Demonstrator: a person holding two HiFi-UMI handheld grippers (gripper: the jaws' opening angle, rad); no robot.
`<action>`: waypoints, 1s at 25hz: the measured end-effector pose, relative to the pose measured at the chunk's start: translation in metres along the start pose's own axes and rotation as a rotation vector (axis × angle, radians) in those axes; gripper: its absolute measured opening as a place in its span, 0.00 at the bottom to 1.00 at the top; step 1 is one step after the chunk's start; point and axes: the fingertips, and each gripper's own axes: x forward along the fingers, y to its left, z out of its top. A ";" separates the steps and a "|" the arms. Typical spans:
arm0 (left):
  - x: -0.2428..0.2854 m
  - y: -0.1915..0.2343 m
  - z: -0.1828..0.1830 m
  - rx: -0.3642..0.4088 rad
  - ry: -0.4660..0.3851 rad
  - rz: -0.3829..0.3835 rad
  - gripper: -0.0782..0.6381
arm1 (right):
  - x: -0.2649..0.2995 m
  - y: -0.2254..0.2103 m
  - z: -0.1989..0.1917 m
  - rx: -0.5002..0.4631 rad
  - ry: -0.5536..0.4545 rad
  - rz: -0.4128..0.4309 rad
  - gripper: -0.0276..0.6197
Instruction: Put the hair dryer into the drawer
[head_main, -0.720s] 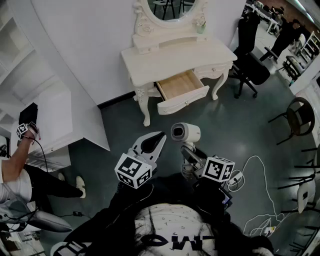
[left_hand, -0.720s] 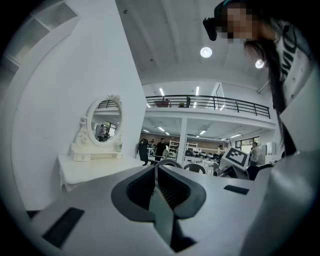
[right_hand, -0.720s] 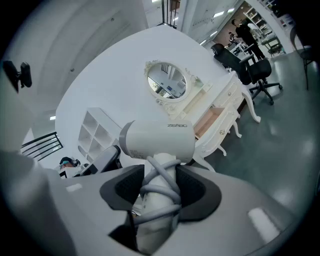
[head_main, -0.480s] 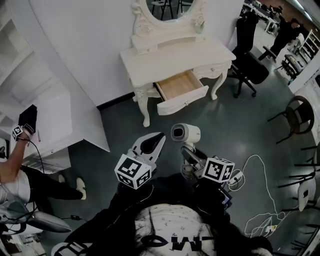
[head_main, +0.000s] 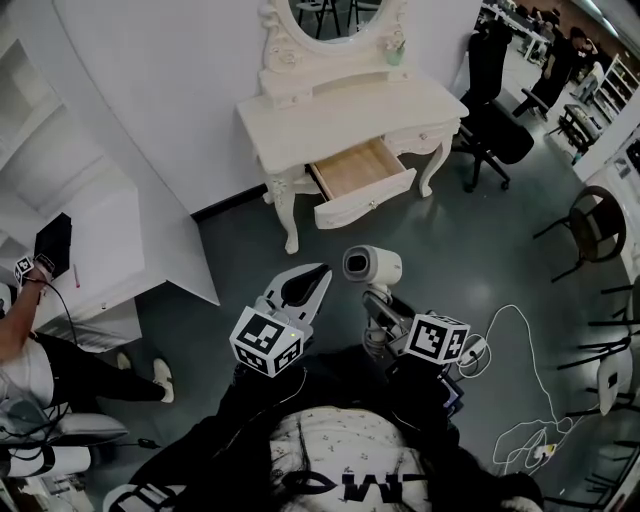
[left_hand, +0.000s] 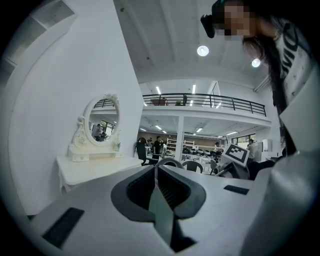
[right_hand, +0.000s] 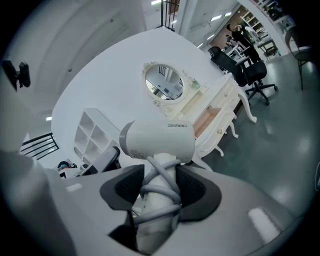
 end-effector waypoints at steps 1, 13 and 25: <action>-0.001 0.000 0.000 0.005 0.001 -0.004 0.11 | -0.001 0.000 0.000 -0.002 -0.004 -0.005 0.36; 0.001 0.007 -0.003 -0.013 0.008 -0.019 0.11 | 0.000 -0.005 0.002 0.013 -0.011 -0.043 0.36; 0.055 0.035 -0.007 -0.035 0.028 -0.006 0.11 | 0.029 -0.047 0.038 0.048 0.026 -0.046 0.36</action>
